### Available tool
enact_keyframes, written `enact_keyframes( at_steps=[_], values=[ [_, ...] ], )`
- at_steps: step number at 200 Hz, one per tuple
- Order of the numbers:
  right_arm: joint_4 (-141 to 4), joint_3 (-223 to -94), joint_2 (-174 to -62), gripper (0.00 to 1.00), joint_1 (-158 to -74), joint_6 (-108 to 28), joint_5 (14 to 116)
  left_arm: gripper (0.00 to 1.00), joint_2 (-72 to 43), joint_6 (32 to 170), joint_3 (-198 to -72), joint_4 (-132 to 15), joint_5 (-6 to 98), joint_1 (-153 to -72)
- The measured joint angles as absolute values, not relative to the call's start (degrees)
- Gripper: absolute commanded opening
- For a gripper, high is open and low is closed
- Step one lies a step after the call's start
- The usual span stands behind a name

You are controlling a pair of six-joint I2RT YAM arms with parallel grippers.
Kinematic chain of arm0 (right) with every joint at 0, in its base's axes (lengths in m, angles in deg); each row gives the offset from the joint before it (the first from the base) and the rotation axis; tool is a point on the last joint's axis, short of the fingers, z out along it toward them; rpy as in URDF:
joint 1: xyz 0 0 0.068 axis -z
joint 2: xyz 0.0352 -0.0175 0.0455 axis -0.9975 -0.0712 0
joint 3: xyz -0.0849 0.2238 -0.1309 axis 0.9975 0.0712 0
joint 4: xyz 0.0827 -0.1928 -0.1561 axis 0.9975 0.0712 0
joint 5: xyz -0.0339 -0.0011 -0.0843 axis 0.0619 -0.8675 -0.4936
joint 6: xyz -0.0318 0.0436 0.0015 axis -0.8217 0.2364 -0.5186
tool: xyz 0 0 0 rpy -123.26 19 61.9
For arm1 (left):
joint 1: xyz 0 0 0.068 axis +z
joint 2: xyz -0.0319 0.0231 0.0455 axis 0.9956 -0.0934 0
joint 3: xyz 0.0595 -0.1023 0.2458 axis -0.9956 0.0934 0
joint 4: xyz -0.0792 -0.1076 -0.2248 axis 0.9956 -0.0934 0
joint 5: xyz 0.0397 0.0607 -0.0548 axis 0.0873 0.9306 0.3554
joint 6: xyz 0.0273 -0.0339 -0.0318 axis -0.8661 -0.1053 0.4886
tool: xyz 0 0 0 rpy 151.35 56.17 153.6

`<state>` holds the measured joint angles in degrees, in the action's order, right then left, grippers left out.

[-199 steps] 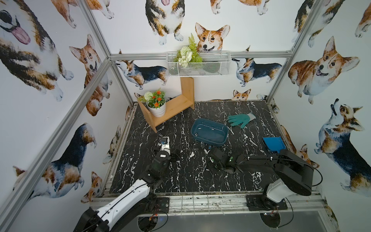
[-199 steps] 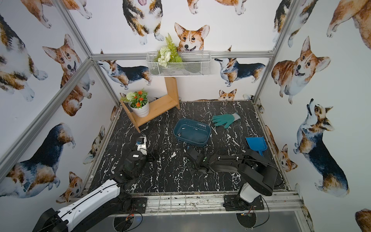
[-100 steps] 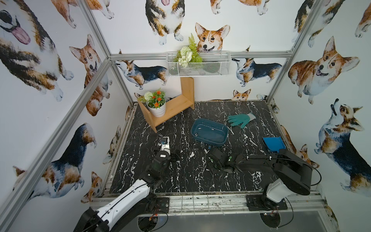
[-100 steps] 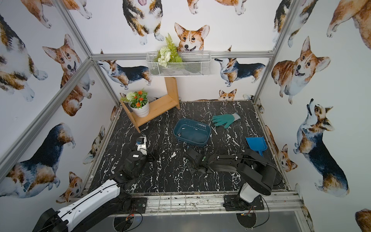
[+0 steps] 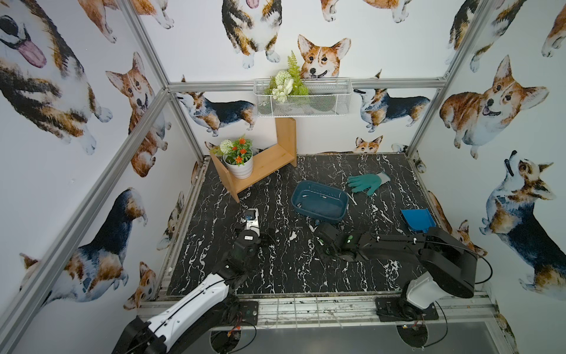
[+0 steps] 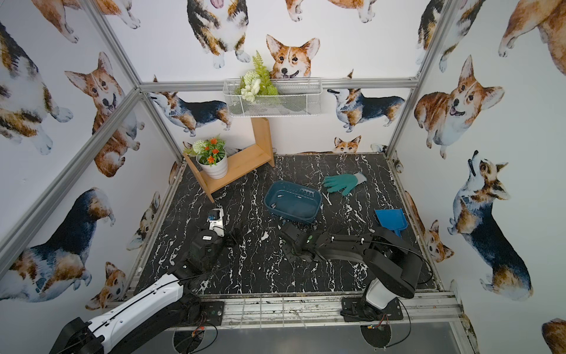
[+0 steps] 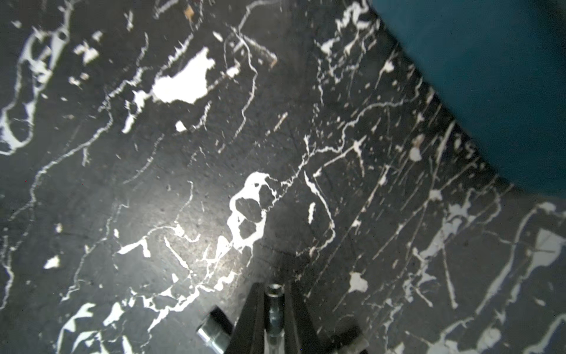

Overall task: Put the bit on the desktop into the storage box
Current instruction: Pick up the screwdriver bit from the center of the board, then place the screwdriver bit in the storage box.

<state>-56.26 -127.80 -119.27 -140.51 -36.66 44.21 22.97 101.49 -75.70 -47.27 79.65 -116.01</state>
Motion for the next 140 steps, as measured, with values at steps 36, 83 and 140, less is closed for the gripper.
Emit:
enact_keyframes(
  at_steps=[36, 83, 140],
  values=[
    [-55.9, -130.8, -117.7, 0.13, -138.0, -37.9, 44.4, 1.00, 23.1, 101.5, -75.8, -47.3, 79.3, -116.0],
    [-56.6, -132.9, -114.1, 0.13, -129.0, -40.3, 46.2, 1.00, 23.3, 100.8, -75.9, -47.3, 78.9, -116.0],
    [-62.5, -134.9, -115.2, 0.13, -117.8, -41.5, 49.0, 1.00, 23.6, 100.4, -75.9, -47.2, 77.1, -116.0]
  ],
)
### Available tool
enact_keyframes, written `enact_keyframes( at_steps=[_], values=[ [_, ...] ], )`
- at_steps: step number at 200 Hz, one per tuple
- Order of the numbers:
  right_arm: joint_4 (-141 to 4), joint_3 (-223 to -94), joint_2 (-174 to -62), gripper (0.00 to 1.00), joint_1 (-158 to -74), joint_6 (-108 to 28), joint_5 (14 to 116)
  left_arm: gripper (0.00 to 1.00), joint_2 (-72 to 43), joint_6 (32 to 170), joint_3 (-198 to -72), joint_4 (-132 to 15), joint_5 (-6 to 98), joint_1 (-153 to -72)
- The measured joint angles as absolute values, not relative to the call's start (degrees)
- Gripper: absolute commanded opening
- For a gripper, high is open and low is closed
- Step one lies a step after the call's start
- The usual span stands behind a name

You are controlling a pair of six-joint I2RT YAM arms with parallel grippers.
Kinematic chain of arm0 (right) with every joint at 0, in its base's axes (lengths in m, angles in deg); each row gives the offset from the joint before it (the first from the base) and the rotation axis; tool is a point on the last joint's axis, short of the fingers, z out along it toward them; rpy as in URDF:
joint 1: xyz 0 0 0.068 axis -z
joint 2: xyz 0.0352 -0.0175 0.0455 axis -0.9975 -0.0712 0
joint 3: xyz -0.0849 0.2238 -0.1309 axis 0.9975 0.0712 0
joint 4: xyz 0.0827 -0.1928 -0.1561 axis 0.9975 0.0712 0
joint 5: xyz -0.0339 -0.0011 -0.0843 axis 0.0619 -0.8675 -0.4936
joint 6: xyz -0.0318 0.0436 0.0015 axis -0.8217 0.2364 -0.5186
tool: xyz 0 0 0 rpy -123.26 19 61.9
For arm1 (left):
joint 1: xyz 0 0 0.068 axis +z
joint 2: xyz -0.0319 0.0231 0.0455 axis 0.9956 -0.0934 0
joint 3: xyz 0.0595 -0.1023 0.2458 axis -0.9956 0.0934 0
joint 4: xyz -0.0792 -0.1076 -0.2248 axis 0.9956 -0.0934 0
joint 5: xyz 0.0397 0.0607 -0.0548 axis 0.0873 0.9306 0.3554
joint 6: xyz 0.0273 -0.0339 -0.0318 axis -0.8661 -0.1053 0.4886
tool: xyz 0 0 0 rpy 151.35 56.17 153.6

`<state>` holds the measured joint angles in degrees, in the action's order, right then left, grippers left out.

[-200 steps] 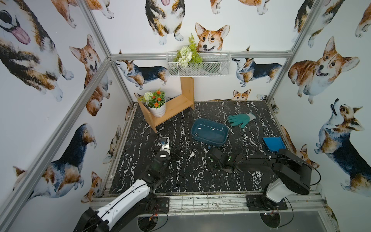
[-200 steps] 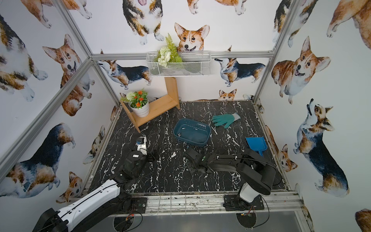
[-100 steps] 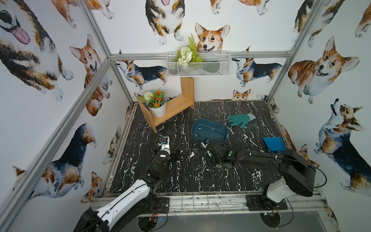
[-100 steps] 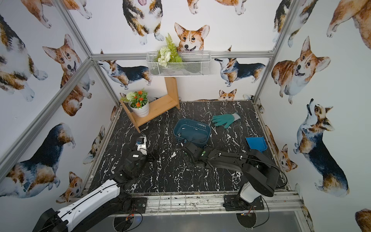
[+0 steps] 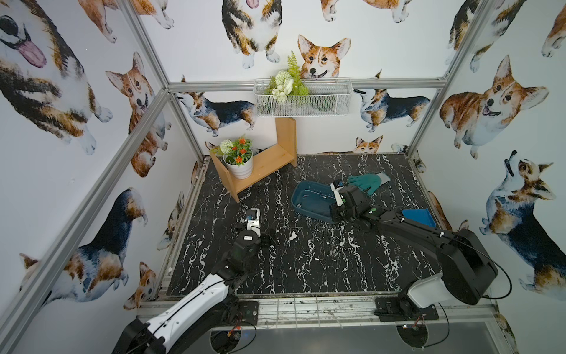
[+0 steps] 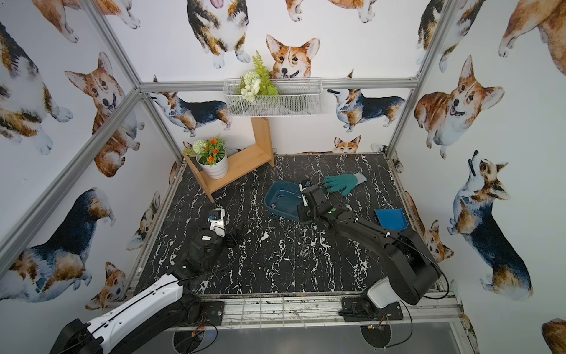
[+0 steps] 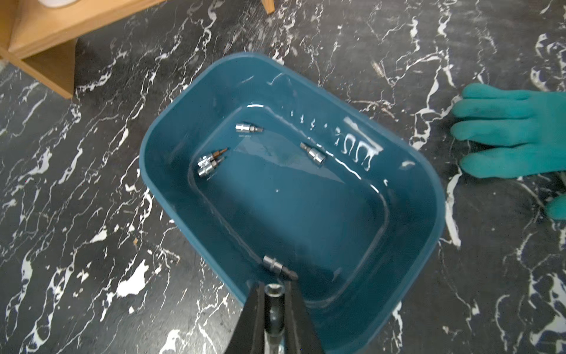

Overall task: Put the bit on the desktop into the storage box
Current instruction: Place the screwdriver bit in the storage box.

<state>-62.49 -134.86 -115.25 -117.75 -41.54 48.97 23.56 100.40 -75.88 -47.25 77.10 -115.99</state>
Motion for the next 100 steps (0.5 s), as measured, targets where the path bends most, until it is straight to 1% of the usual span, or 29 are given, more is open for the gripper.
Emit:
enact_keyframes(
  at_steps=[28, 56, 70, 75, 81, 88, 92, 93, 100],
  values=[
    [-65.6, -137.0, -120.3, 0.13, -114.9, -41.5, 50.2, 1.00, 23.8, 100.2, -75.9, -47.2, 76.2, -116.0],
    [-67.3, -140.6, -125.9, 0.13, -114.2, -41.5, 50.6, 1.00, 24.2, 100.0, -75.9, -47.2, 76.0, -116.0],
    [-67.6, -142.2, -127.8, 0.16, -114.0, -41.5, 51.0, 1.00, 24.6, 100.0, -75.9, -47.2, 76.0, -116.0],
    [-67.8, -142.6, -128.4, 0.19, -114.0, -41.5, 51.0, 1.00, 24.7, 100.0, -75.9, -47.1, 75.8, -116.0],
    [-67.8, -142.9, -128.9, 0.25, -114.0, -41.5, 51.0, 1.00, 24.9, 100.0, -75.8, -47.1, 75.5, -116.0],
    [-67.8, -143.2, -129.3, 0.35, -113.9, -41.4, 51.0, 1.00, 25.0, 100.0, -75.8, -47.0, 75.1, -116.0],
    [-67.8, -143.3, -129.3, 0.43, -113.9, -41.5, 51.0, 1.00, 25.1, 100.0, -75.8, -46.9, 75.0, -116.0],
    [-67.8, -143.3, -129.3, 0.46, -113.9, -41.5, 51.0, 1.00, 25.1, 100.0, -75.8, -46.9, 75.0, -116.0],
    [-67.8, -143.4, -129.4, 0.53, -113.9, -41.4, 51.0, 1.00, 25.3, 100.0, -75.8, -46.9, 74.8, -116.0]
  ],
)
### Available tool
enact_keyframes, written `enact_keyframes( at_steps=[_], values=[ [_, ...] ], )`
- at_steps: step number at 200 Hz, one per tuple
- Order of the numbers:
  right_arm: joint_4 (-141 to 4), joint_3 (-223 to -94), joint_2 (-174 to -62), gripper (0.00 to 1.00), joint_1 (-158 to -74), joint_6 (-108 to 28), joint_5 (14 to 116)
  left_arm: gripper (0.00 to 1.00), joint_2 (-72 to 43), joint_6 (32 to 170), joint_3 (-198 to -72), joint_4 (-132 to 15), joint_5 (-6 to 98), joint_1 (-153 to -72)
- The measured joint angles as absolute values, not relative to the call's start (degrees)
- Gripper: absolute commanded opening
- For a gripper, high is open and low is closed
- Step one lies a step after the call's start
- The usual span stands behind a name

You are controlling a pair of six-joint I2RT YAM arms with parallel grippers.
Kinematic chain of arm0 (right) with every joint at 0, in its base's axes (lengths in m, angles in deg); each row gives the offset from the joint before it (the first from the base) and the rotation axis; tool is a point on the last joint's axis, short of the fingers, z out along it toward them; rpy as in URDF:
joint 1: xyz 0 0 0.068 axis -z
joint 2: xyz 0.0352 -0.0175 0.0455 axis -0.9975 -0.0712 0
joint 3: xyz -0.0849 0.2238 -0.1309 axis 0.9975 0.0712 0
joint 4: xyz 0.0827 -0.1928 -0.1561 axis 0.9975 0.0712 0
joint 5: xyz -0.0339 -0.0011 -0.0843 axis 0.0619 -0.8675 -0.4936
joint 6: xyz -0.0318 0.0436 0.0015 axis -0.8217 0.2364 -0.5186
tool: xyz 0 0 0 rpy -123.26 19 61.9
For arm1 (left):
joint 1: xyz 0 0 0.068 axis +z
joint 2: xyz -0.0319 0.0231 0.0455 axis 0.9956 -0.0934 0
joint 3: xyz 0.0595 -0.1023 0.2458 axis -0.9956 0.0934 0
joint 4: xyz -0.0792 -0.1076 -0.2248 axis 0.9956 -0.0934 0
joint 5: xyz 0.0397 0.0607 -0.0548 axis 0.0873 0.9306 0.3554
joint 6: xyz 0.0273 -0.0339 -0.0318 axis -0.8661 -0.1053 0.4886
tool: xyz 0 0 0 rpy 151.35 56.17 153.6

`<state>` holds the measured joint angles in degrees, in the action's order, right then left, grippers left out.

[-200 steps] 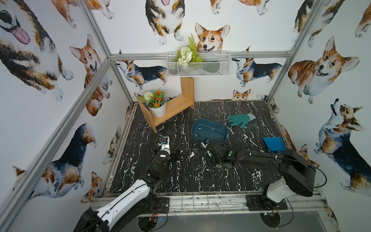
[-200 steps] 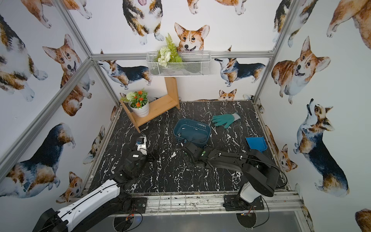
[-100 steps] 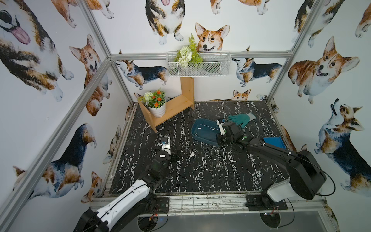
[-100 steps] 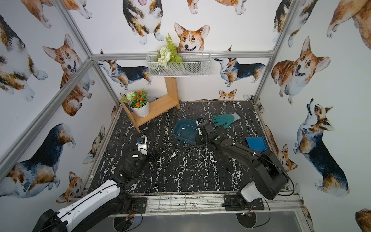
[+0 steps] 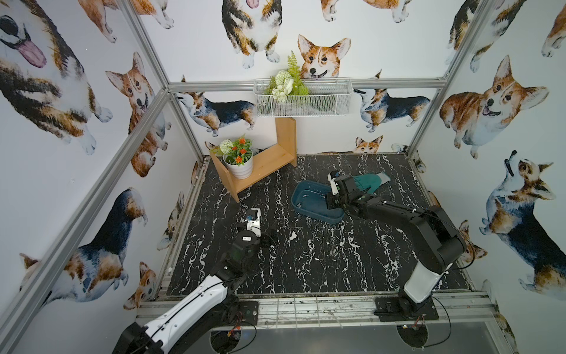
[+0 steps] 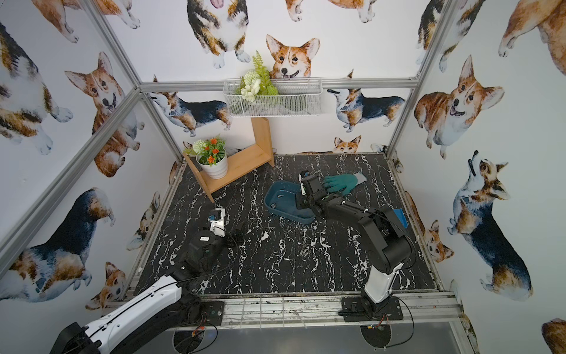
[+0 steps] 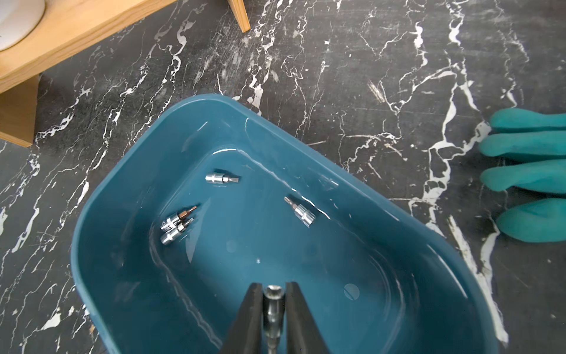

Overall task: Put the bit on the desktop into the storage box
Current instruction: Place the screwdriver bit in the storage box, then pick up the screwdriver bit from the center of the board.

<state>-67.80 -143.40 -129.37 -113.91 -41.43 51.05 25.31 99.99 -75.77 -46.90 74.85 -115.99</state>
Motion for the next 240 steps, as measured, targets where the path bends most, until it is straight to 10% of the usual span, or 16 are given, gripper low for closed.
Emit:
enact_keyframes(
  at_steps=[114, 159, 240],
  values=[
    [-74.6, -120.0, -101.9, 0.70, -113.7, -41.6, 53.1, 1.00, 30.3, 97.9, -75.7, -46.9, 70.8, -116.1],
    [-85.1, -104.2, -86.9, 1.00, -113.7, -41.3, 50.3, 1.00, 25.1, 97.0, -79.9, -47.3, 64.9, -116.6],
    [-93.5, -96.3, -78.2, 1.00, -113.7, -39.1, 43.8, 1.00, 16.0, 95.2, -87.8, -52.6, 59.6, -127.3]
  ],
)
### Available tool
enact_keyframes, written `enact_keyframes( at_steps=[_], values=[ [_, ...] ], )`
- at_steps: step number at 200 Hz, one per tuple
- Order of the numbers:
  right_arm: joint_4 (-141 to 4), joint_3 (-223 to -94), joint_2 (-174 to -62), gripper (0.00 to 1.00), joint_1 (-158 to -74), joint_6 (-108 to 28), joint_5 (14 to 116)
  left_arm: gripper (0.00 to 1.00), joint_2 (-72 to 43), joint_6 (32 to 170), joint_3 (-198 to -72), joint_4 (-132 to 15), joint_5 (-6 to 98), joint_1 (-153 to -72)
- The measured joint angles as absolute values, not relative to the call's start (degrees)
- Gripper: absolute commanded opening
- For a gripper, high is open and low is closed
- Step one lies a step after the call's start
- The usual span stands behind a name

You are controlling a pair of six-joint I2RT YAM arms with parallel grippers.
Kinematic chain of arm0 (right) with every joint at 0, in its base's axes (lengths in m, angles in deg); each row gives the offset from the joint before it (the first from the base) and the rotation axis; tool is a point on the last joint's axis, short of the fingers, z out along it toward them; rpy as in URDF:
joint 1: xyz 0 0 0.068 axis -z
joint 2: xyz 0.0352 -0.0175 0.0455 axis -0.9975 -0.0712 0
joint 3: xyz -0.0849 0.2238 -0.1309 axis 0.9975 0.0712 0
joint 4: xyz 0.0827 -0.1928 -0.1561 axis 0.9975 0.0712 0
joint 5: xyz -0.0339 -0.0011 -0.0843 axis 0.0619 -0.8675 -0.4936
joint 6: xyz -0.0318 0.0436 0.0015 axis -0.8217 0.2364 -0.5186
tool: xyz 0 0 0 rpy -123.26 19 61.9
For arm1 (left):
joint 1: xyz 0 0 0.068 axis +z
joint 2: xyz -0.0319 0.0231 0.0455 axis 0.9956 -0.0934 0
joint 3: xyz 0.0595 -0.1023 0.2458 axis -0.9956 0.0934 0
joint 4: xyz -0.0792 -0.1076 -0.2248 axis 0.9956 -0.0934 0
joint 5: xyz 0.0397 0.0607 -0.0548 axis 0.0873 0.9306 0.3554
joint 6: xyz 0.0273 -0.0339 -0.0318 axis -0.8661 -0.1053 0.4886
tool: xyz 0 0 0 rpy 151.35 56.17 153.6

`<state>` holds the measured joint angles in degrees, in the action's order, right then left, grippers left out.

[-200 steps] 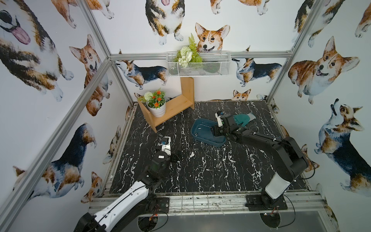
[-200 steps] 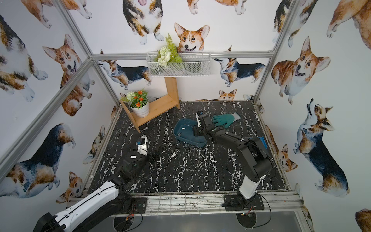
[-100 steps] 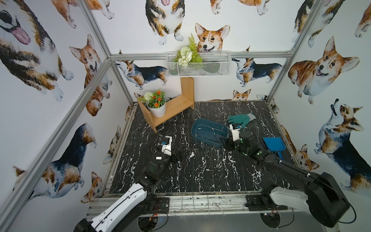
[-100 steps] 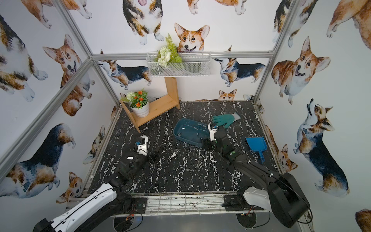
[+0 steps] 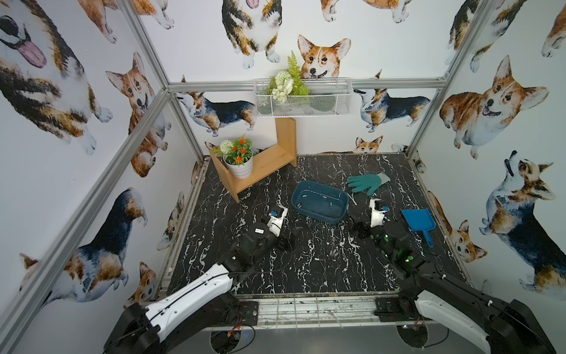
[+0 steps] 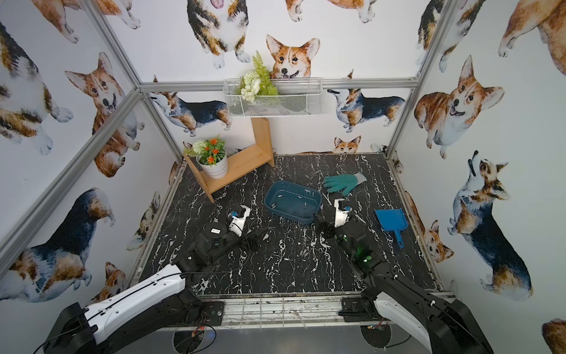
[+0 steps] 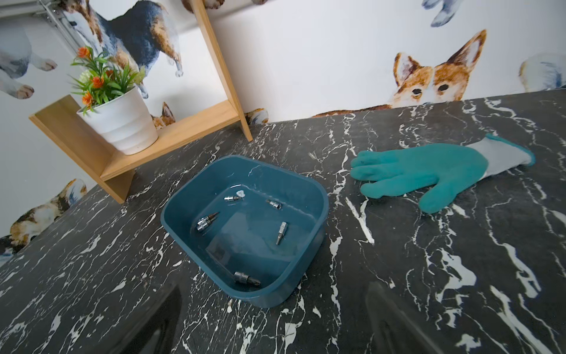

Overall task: Put the bit on the desktop into the storage box
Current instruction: Pick up the screwdriver bit from the center of the board.

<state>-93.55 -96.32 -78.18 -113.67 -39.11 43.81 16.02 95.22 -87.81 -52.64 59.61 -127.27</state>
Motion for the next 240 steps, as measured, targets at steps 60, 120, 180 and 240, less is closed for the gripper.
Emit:
enact_keyframes(
  at_steps=[60, 120, 180, 240],
  values=[
    [-94.1, -95.1, -75.6, 1.00, -113.7, -38.7, 40.0, 0.95, 3.7, 91.7, -94.6, -58.1, 58.9, -136.8],
    [-94.3, -94.9, -75.3, 1.00, -113.7, -38.7, 39.2, 0.84, -6.1, 88.0, -98.3, -60.1, 56.0, -141.5],
    [-94.4, -94.6, -74.5, 1.00, -113.7, -38.7, 38.6, 0.67, -15.9, 85.5, -101.4, -60.4, 55.1, -143.6],
    [-94.4, -94.4, -74.1, 1.00, -113.7, -38.7, 38.5, 0.59, -21.1, 84.8, -102.5, -60.3, 55.3, -143.9]
  ],
)
